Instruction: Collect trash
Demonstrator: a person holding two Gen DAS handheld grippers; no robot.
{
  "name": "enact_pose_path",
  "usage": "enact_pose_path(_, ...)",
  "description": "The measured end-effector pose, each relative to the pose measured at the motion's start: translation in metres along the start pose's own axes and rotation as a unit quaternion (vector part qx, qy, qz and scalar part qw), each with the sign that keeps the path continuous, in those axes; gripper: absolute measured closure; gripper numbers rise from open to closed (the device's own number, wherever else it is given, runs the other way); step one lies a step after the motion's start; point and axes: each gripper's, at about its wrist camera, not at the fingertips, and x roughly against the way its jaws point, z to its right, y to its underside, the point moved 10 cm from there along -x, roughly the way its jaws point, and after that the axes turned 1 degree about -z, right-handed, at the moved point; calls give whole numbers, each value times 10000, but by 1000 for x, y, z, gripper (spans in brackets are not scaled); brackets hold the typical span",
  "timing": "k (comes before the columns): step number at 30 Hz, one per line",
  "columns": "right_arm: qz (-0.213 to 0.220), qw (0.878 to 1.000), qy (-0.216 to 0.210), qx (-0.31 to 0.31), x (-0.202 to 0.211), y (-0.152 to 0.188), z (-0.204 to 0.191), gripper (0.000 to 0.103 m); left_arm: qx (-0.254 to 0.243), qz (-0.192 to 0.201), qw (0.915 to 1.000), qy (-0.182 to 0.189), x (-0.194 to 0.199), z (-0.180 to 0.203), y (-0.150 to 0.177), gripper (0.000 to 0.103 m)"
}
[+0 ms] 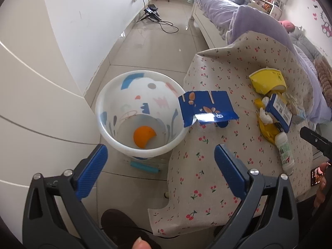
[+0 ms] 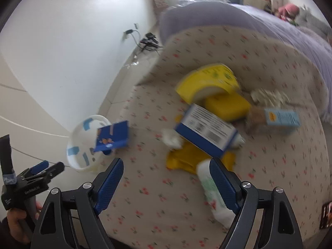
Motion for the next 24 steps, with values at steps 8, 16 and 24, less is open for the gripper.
enact_pose_path(8, -271, 9974, 391, -538, -10, 29, 64, 17, -310, -183, 9993, 24, -1, 9, 16, 1)
enact_pose_path(16, -57, 9964, -16, -848, -6, 18, 59, 17, 497, -288, 9983, -81, 2, -28, 5, 1)
enact_pose_path(24, 200, 9987, -450, -131, -18, -19, -21, 32, 1055, 176, 9935, -399, 17, -68, -28, 1)
